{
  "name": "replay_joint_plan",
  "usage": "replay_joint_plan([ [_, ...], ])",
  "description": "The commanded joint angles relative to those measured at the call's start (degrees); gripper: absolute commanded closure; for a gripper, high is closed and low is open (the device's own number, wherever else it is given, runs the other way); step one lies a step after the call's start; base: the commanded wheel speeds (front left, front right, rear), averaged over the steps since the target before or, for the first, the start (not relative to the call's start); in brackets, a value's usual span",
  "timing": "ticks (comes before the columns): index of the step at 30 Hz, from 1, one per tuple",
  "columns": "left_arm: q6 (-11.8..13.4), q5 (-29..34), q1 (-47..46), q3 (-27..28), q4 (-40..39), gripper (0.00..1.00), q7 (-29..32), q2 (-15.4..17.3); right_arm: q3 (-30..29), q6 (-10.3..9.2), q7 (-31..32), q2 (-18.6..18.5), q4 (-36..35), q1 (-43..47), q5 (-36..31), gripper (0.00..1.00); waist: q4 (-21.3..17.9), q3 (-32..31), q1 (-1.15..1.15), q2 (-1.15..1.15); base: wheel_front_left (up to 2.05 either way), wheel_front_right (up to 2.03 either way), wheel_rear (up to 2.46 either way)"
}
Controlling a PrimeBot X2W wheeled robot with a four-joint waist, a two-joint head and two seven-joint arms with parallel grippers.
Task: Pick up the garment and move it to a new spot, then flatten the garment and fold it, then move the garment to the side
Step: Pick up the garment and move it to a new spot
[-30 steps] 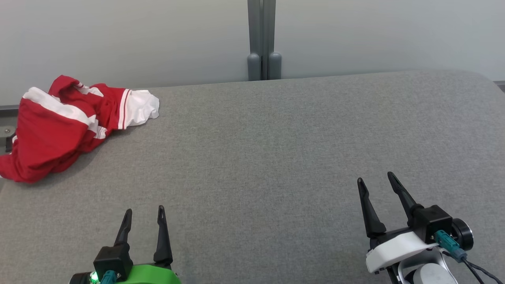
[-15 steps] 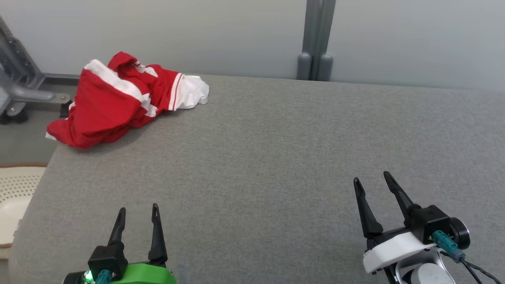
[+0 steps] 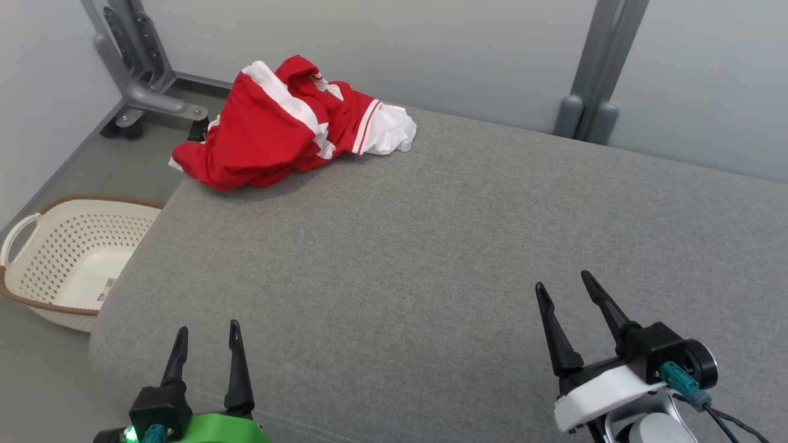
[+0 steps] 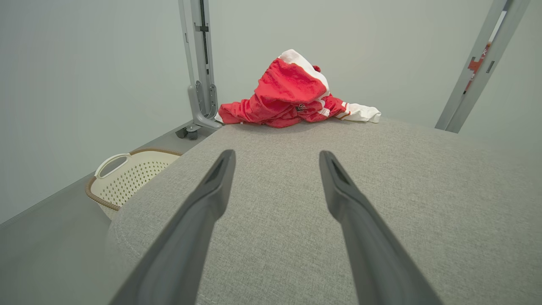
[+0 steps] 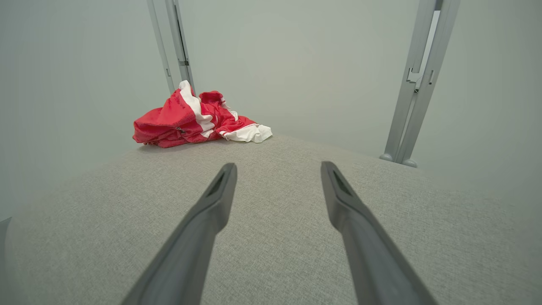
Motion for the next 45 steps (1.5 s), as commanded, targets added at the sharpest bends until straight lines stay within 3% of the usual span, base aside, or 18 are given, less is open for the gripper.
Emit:
replay_joint_plan([
  [1,-0.1,-0.1,0.6,0.2,-0.2,0.0,0.0,0.3,0.0,-0.02,-0.2,-0.2,0.0,-0.6,0.2,0.0,1.3,0.5,0.0,0.0,0.0,0.0,0.0],
  [13,0.0,-0.9,-4.6,3.5,-4.3,0.0,0.0,1.6,-1.6,-0.02,-0.2,-0.2,-1.6,-3.5,-3.3,0.0,-0.1,7.1,0.0,0.0,0.0,0.0,0.0],
  [20,-1.8,1.6,-21.9,7.1,-4.2,0.0,2.6,11.0,-2.3,-0.02,-0.2,-0.2,-2.9,-7.4,-7.0,0.0,-3.9,14.9,0.0,0.0,0.0,0.0,0.0],
  [28,-6.4,-0.5,-45.8,7.0,6.6,0.0,14.5,18.3,-3.8,-0.04,-0.2,-0.2,-5.3,-12.0,-10.2,0.0,-9.5,23.6,0.0,0.0,0.0,0.0,0.0],
  [34,-6.5,-1.4,-57.2,6.6,17.4,0.0,20.8,19.2,-5.9,-0.04,-0.2,-0.2,-8.1,-13.6,-11.9,0.0,-12.7,28.5,0.0,0.0,0.0,0.0,0.0],
  [45,-7.8,-4.1,-64.3,4.6,31.6,0.0,29.0,17.8,-7.3,-0.04,-0.2,-0.2,-11.8,-14.0,-12.8,0.0,-15.5,34.1,0.0,0.0,0.0,0.0,0.0],
])
